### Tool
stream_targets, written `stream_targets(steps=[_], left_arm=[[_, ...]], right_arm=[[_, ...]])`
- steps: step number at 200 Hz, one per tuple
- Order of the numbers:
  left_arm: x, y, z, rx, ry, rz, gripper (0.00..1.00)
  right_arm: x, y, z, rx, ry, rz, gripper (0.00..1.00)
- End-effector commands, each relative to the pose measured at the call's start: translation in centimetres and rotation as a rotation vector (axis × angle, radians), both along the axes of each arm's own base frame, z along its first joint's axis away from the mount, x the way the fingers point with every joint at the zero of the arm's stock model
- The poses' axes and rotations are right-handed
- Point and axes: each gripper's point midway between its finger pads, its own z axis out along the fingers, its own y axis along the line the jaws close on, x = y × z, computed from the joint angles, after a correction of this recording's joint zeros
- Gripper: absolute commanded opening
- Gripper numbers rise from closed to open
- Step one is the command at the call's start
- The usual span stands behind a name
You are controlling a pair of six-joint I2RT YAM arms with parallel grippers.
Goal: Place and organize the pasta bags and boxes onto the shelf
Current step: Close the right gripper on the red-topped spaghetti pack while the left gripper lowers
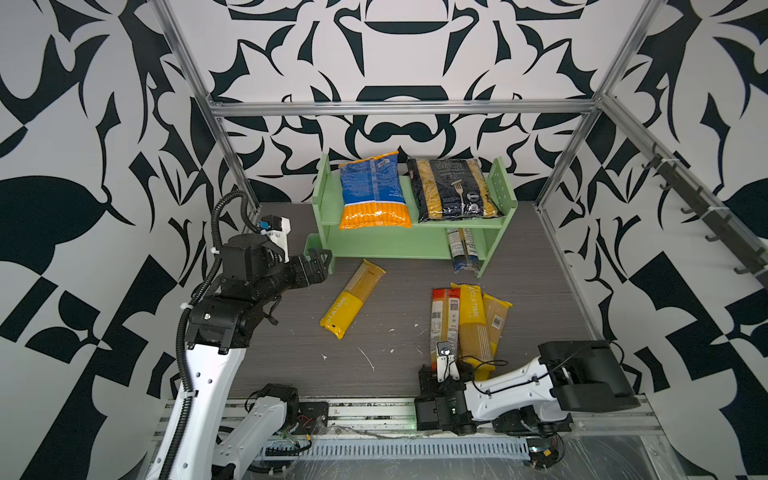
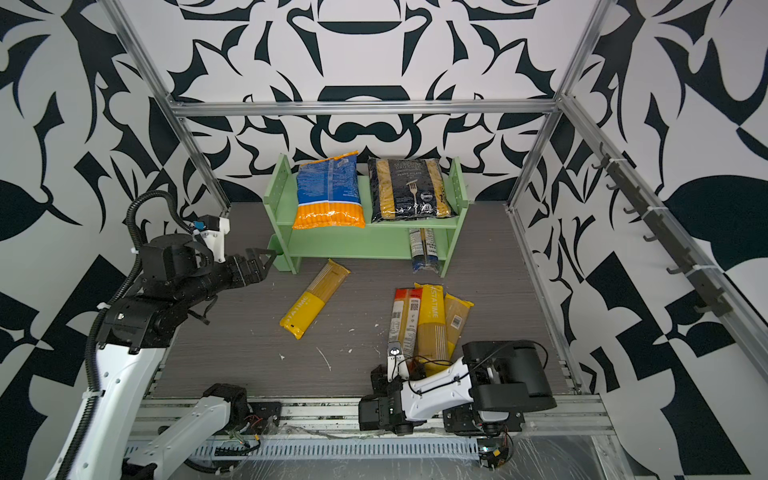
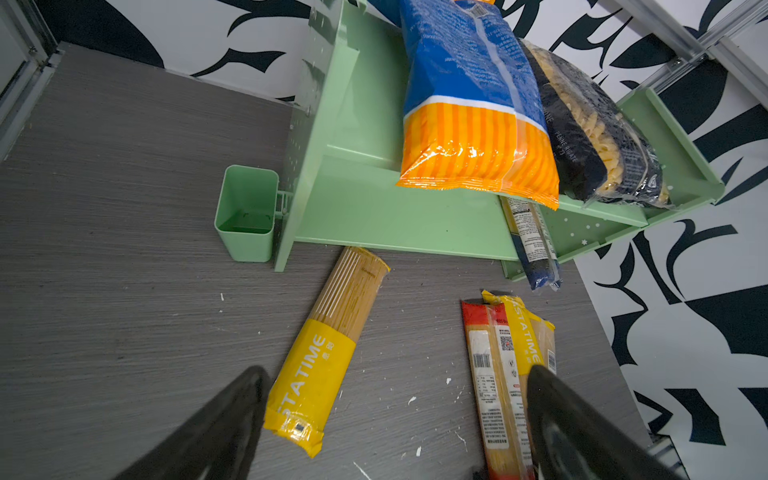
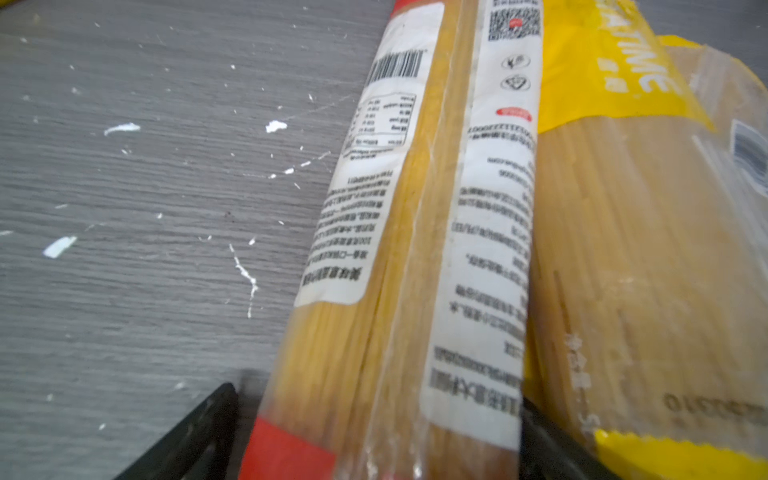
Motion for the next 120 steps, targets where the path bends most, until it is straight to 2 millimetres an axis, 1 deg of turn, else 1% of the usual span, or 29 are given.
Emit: stream_targets(steps=[1,24,51,71,99,120], left_arm=[[-1.1,0.4,0.2,0.002,0.01,0.011,0.99],[-1.5,0.4,0.0,-0.003,0.018,0.01,0.99],[-1.9,0.4,-0.5,-0.009,0.033,0.012,0.99],[-2.4,0.4,-1.1,-0.018,0.047,0.011,0.99],[-3.6,-0.3,-2.6,-0.045,0.106,-0.031,0.99],[-5.4,-1.4,-4.3,-0.09,0.173,-0.095,0.99]], right_arm=[[-0.8,-1.5,-2.4,0.043,0.071,-0.048,0.95],[-0.8,-2.2,-3.0,0.046,0.077,-0.053,0.93],[-1.0,-2.0,-3.5,0.038,0.088,-0.045,0.89],[-1.1,-1.8,-3.9,0.031,0.103,-0.039,0.84],[-1.3,-2.0,-4.4,0.021,0.119,-0.041,0.78],[-1.4,-1.9,-4.3,0.023,0.126,-0.039,0.76]])
